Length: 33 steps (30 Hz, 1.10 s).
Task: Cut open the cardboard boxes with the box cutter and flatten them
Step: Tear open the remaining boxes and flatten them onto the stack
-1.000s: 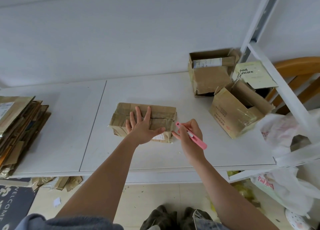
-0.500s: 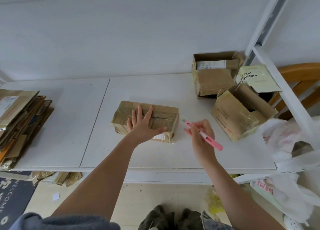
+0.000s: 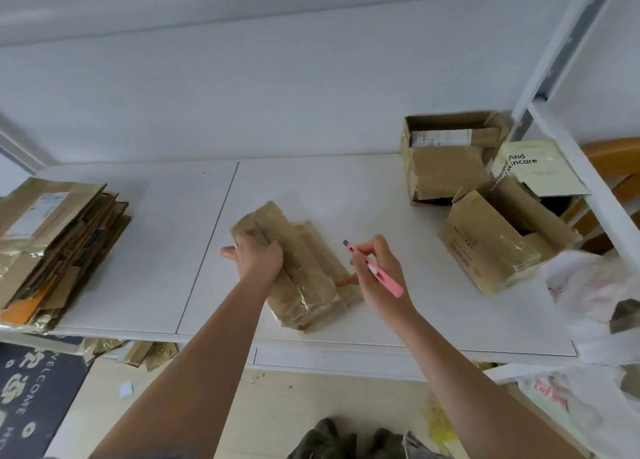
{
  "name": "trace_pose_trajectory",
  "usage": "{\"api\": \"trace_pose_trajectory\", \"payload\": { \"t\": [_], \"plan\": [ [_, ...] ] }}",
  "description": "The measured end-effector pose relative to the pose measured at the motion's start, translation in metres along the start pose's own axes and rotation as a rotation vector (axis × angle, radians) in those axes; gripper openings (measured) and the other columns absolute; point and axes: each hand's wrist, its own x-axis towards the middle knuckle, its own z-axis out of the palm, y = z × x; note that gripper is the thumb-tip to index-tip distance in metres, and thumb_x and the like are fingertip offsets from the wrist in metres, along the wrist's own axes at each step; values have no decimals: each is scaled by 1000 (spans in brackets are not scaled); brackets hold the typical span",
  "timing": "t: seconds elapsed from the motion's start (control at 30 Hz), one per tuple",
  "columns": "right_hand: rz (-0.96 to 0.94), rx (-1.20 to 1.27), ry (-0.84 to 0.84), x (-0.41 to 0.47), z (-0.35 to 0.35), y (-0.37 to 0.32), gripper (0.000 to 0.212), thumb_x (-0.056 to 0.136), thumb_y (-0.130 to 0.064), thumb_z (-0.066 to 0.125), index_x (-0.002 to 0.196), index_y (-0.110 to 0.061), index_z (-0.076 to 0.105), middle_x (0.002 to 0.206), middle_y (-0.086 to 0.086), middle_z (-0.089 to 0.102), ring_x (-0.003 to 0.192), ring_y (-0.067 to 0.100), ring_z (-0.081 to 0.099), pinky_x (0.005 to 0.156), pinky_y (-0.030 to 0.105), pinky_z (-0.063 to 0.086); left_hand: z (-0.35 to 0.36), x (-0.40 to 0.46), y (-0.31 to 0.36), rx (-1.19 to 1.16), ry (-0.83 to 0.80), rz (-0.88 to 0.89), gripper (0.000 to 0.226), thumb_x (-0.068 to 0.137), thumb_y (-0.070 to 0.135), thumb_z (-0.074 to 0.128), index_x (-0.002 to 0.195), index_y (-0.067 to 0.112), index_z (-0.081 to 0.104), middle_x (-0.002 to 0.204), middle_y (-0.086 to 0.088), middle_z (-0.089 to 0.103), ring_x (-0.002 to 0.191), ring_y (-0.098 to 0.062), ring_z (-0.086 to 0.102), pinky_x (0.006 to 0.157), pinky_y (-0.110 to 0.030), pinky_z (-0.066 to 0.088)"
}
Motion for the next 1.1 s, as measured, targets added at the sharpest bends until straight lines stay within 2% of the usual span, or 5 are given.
{"api": "trace_pose_trajectory", "payload": {
  "t": [0.17, 0.5, 0.63, 0.93, 1.1],
  "plan": [
    [10, 19, 118, -4, -6, -1, 10, 103, -11, 48, 97, -4, 45, 88, 4, 59, 73, 31, 72, 69, 58, 54, 15, -14, 9, 398, -127, 33, 117, 65, 77, 65, 151, 18, 11, 149, -16, 15, 129, -43, 35, 104, -51, 39],
    [-39, 28, 307, 0, -38, 3, 12, 102, -9, 49, 91, -13, 46, 78, -7, 67, 61, 11, 66, 51, 23, 53, 9, -4, 18, 814, -799, 788, 114, 68, 23, 83, 153, 45, 9, 160, 23, -1, 147, -16, 9, 119, -48, 10],
    [56, 106, 300, -5, -42, 11, 11, 101, -12, 53, 92, -7, 48, 85, 16, 62, 79, 32, 66, 74, 52, 57, 19, -5, -5, 613, -690, 752, 110, 69, 61, 78, 153, 43, 10, 161, 21, 3, 149, -10, -2, 120, -44, -11],
    [134, 300, 177, -7, -37, 22, 13, 100, -10, 55, 89, -8, 48, 81, -1, 69, 81, 23, 73, 74, 31, 61, 18, 10, -10, 578, -515, 921, 115, 57, 50, 89, 151, 39, 24, 151, 18, 22, 141, -8, 12, 121, -39, 2],
    [149, 277, 287, -5, -30, 30, 11, 100, -19, 56, 91, -15, 51, 89, 10, 67, 91, 35, 68, 84, 54, 56, 24, 9, -22, 586, -531, 865, 118, 52, 87, 56, 153, 44, 14, 159, 18, 9, 149, -12, -8, 120, -41, -13]
  ]
}}
